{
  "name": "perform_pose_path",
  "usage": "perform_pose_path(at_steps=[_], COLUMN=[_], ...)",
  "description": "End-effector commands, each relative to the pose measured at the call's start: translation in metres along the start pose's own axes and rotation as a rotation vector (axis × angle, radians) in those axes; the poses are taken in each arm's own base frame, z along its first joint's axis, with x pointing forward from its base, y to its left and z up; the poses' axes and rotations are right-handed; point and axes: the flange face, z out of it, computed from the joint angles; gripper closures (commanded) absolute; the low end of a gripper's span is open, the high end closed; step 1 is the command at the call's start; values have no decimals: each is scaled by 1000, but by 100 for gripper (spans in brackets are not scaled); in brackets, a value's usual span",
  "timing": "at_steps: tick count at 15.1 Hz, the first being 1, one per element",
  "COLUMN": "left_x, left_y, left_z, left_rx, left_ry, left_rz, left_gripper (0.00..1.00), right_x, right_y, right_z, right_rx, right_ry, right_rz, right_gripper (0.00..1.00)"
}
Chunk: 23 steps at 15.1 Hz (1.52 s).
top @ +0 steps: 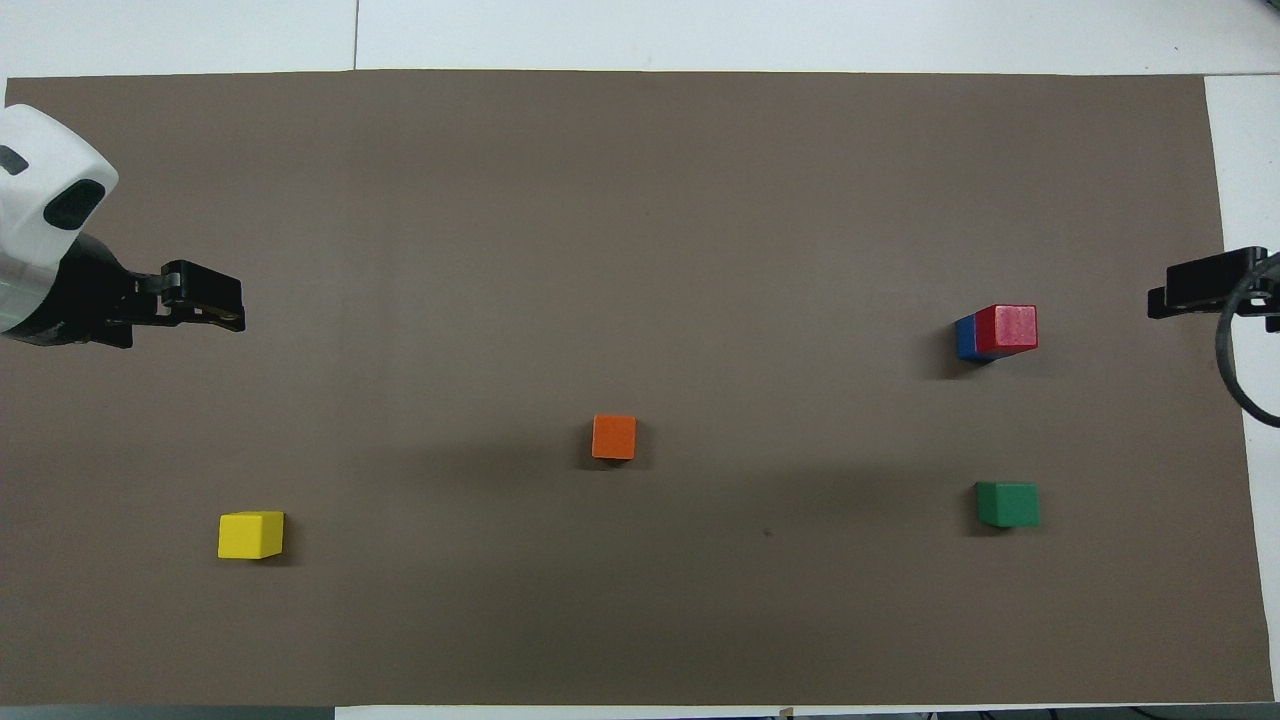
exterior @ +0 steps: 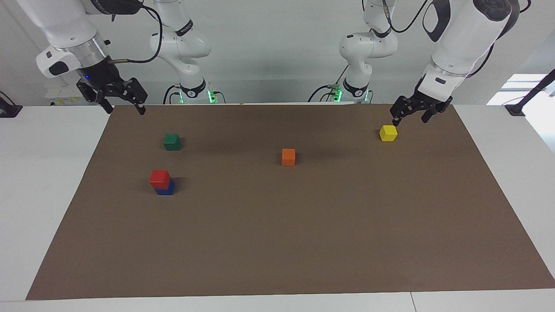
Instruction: Transfer red block to right arm and stack on blue block
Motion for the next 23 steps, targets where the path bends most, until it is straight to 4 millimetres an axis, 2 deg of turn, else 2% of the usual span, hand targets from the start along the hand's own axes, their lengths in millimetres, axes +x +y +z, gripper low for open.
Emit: perform_pose_path(at_steps=[1,18,20,23], left_x=[-5,-5,-5,-5], left_y=[-4,-4,-4,-2], left_z=[-1,-1,-1,0], left_rx=[-12,-12,-12,-11], left_ry=[10,10,10,8], left_rz=[-5,-6,-6,-2], left_gripper=[0,0,0,0], right_x=[5,6,7,4], right_y=[4,14,21,21], right_z=[6,17,19,30], right_rx=[2,-60,-60,-62], right_ry=[-7,41,39,12], right_rz=[-6,3,11,4], right_gripper=[0,0,0,0])
